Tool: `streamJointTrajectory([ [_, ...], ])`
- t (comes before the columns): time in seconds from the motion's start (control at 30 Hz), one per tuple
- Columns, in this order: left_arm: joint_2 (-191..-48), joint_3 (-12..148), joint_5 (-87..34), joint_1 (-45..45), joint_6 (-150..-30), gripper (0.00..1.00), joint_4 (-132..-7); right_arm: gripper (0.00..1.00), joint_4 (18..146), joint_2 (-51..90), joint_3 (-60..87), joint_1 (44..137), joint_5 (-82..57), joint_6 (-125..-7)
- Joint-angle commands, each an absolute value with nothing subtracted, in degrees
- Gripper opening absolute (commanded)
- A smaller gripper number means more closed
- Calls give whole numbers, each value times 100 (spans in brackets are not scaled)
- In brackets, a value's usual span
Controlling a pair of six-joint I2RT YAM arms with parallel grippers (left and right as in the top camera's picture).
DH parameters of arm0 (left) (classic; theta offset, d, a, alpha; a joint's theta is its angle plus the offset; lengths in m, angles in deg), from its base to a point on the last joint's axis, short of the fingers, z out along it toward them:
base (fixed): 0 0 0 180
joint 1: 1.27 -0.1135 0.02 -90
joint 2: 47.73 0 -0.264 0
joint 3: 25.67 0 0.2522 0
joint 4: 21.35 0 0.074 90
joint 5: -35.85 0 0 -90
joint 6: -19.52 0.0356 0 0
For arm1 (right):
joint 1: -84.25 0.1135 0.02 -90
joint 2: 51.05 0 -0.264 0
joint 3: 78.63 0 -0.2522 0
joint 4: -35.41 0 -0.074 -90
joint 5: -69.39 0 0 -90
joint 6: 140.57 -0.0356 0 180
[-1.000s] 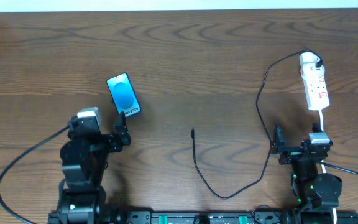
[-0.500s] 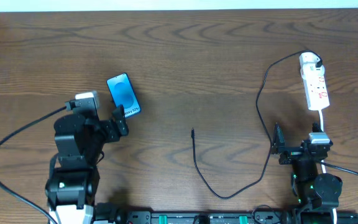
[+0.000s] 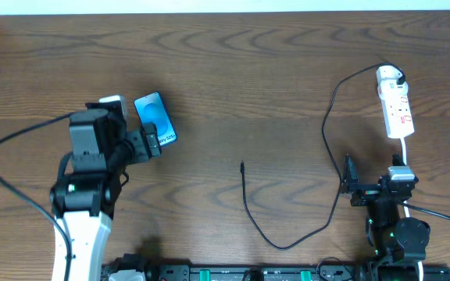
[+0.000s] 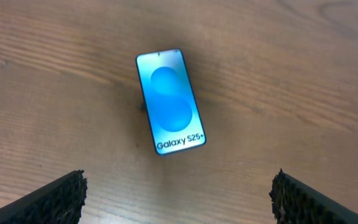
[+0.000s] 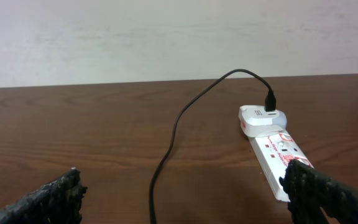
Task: Plug charger to phone and switch on socket
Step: 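Move the left gripper forward over the blue Galaxy phone, then lower the left gripper and align its fingers around the phone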
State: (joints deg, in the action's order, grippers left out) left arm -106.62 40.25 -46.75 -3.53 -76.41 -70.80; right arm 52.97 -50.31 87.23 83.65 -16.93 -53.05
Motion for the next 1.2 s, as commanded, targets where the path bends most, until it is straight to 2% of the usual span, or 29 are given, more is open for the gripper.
streamJointTrajectory([
  [0.0,-11017,4410,-4625,-382,-7606,95,-7263,99,5316,-5066,8730,8472,-1658,-5241],
  [0.33,-11622,4598,-4622,-382,-7606,95,-7648,99,5316,-5066,8730,8472,-1658,-5241],
  [1.17,-11620,4676,-4559,-382,-7851,95,-7694,99,5316,-5066,8730,8472,-1660,-5241],
])
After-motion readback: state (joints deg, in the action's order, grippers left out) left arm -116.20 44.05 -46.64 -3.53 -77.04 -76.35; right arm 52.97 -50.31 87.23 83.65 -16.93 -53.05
